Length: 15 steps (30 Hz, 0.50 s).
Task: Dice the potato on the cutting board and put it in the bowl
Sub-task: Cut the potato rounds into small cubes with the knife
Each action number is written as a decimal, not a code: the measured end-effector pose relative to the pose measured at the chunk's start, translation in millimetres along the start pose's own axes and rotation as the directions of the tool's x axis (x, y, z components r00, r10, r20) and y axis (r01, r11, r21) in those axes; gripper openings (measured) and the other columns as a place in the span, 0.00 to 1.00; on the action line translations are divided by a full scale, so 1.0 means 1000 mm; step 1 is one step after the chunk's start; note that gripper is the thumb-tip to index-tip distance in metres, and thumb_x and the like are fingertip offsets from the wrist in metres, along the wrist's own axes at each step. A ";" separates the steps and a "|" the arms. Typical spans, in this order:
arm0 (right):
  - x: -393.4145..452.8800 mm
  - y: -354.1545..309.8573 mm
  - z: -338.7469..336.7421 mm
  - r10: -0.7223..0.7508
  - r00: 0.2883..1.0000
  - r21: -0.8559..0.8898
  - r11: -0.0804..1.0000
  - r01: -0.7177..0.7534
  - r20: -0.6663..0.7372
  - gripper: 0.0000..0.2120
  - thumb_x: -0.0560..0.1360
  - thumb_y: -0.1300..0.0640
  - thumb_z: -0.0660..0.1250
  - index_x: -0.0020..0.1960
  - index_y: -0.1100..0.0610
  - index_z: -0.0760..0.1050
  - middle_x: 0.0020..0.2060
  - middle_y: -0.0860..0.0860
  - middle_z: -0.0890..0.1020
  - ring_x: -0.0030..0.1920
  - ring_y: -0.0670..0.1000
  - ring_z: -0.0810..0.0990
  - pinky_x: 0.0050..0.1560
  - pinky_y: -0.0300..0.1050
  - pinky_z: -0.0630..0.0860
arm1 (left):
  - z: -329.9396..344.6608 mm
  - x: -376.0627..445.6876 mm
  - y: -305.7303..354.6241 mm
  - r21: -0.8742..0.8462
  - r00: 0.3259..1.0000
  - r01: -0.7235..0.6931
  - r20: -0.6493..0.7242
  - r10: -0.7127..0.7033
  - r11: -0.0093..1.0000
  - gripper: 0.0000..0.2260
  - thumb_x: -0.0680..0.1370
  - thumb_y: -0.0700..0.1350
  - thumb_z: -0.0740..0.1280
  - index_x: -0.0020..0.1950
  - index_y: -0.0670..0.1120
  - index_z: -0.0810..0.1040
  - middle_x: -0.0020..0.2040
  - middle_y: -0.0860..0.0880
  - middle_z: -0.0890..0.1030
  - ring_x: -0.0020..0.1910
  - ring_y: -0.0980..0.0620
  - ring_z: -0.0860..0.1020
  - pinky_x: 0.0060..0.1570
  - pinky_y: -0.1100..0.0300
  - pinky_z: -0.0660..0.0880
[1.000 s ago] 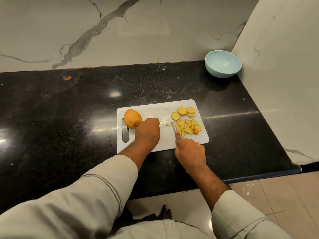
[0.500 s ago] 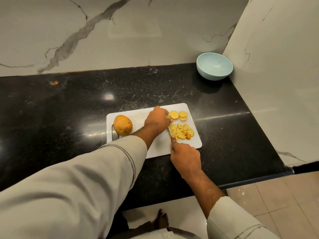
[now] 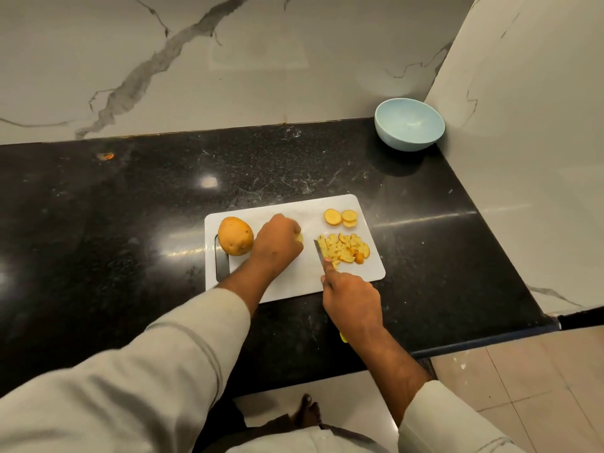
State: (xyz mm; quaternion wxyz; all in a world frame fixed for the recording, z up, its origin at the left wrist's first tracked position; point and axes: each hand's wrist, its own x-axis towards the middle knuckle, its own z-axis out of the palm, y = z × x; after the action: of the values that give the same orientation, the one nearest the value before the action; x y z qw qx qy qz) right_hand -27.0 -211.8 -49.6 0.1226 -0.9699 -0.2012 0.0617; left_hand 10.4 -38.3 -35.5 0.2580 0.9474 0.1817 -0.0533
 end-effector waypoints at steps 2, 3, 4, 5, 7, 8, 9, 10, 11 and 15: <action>-0.001 -0.003 0.000 0.010 1.000 0.102 0.995 -0.007 -0.030 0.21 0.81 0.48 0.56 0.74 0.47 0.65 0.43 0.51 0.82 0.43 0.52 0.81 0.40 0.46 0.77 | 0.002 -0.016 -0.014 0.000 0.999 -0.037 0.021 0.037 0.999 0.13 0.74 0.42 0.68 0.59 0.49 0.81 0.57 0.47 0.76 0.55 0.46 0.76 0.55 0.55 0.75; -0.002 -0.005 0.000 0.016 0.999 0.168 0.986 -0.007 -0.050 0.20 0.81 0.48 0.58 0.73 0.48 0.67 0.45 0.51 0.83 0.44 0.52 0.81 0.43 0.47 0.78 | 0.002 -0.022 -0.020 0.007 0.996 -0.074 0.052 0.073 0.997 0.15 0.74 0.40 0.68 0.59 0.50 0.81 0.58 0.48 0.76 0.56 0.47 0.76 0.56 0.55 0.74; -0.003 -0.006 0.000 0.030 0.997 0.243 0.970 -0.012 -0.072 0.20 0.80 0.49 0.60 0.71 0.49 0.69 0.46 0.51 0.84 0.45 0.52 0.81 0.45 0.48 0.79 | 0.001 -0.028 -0.026 0.002 0.989 -0.120 0.083 0.120 0.993 0.18 0.74 0.37 0.67 0.61 0.52 0.80 0.60 0.48 0.75 0.58 0.47 0.75 0.58 0.55 0.73; -0.004 -0.006 0.001 0.054 0.995 0.322 0.946 -0.024 -0.086 0.19 0.80 0.50 0.61 0.70 0.50 0.71 0.47 0.51 0.84 0.45 0.51 0.81 0.47 0.49 0.80 | 0.000 -0.033 -0.031 -0.023 0.982 -0.160 0.099 0.162 0.987 0.22 0.73 0.34 0.66 0.64 0.52 0.79 0.63 0.48 0.74 0.62 0.47 0.73 0.61 0.56 0.71; -0.005 -0.008 0.002 0.091 0.994 0.450 0.892 -0.052 -0.066 0.18 0.80 0.52 0.62 0.70 0.50 0.72 0.47 0.50 0.83 0.44 0.50 0.82 0.48 0.51 0.81 | 0.001 -0.043 -0.038 -0.143 0.991 -0.128 0.021 0.132 0.981 0.27 0.72 0.33 0.67 0.69 0.51 0.74 0.67 0.48 0.72 0.66 0.48 0.71 0.65 0.57 0.68; -0.006 -0.010 0.002 0.099 0.994 0.486 0.872 -0.064 -0.045 0.18 0.80 0.53 0.61 0.70 0.49 0.71 0.46 0.48 0.83 0.42 0.50 0.81 0.47 0.52 0.81 | 0.003 -0.048 -0.040 -0.205 0.997 -0.053 -0.063 0.041 0.977 0.25 0.73 0.37 0.70 0.70 0.50 0.73 0.66 0.48 0.73 0.64 0.48 0.72 0.64 0.58 0.69; -0.006 -0.012 0.001 0.098 0.995 0.502 0.862 -0.071 -0.029 0.19 0.81 0.53 0.61 0.71 0.49 0.69 0.46 0.47 0.82 0.41 0.49 0.81 0.45 0.52 0.82 | 0.007 -0.053 -0.039 -0.253 0.989 0.043 -0.125 -0.077 0.966 0.23 0.74 0.44 0.72 0.68 0.50 0.74 0.64 0.48 0.75 0.61 0.48 0.75 0.60 0.57 0.71; -0.006 -0.013 0.001 0.089 0.996 0.498 0.865 -0.067 -0.020 0.19 0.81 0.53 0.60 0.72 0.48 0.68 0.46 0.47 0.80 0.42 0.49 0.81 0.45 0.51 0.82 | 0.011 -0.056 -0.037 -0.264 0.975 0.124 -0.146 -0.167 0.956 0.22 0.73 0.51 0.72 0.65 0.49 0.76 0.60 0.48 0.77 0.58 0.48 0.77 0.55 0.56 0.72; -0.005 -0.014 0.002 0.072 0.997 0.477 0.877 -0.055 -0.017 0.20 0.81 0.52 0.60 0.72 0.48 0.67 0.47 0.48 0.79 0.44 0.49 0.80 0.46 0.51 0.81 | 0.016 -0.059 -0.034 -0.233 0.969 0.163 -0.146 -0.201 0.959 0.20 0.72 0.56 0.72 0.61 0.49 0.78 0.56 0.48 0.78 0.55 0.48 0.77 0.51 0.55 0.73; -0.003 -0.014 0.000 0.069 0.996 0.384 0.919 -0.085 0.055 0.23 0.78 0.52 0.64 0.72 0.51 0.68 0.56 0.52 0.77 0.58 0.52 0.76 0.60 0.48 0.73 | 0.025 -0.055 -0.021 -0.155 0.970 0.147 -0.173 -0.174 0.977 0.20 0.73 0.55 0.71 0.60 0.46 0.77 0.56 0.46 0.75 0.55 0.46 0.75 0.51 0.52 0.73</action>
State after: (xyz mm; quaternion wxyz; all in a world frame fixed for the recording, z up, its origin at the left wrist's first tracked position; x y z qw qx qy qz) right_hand -35.0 -200.6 -46.0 0.3044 -0.9324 -0.1496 0.1247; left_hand -48.8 -51.7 -56.6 0.3012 0.9097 0.2844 0.0274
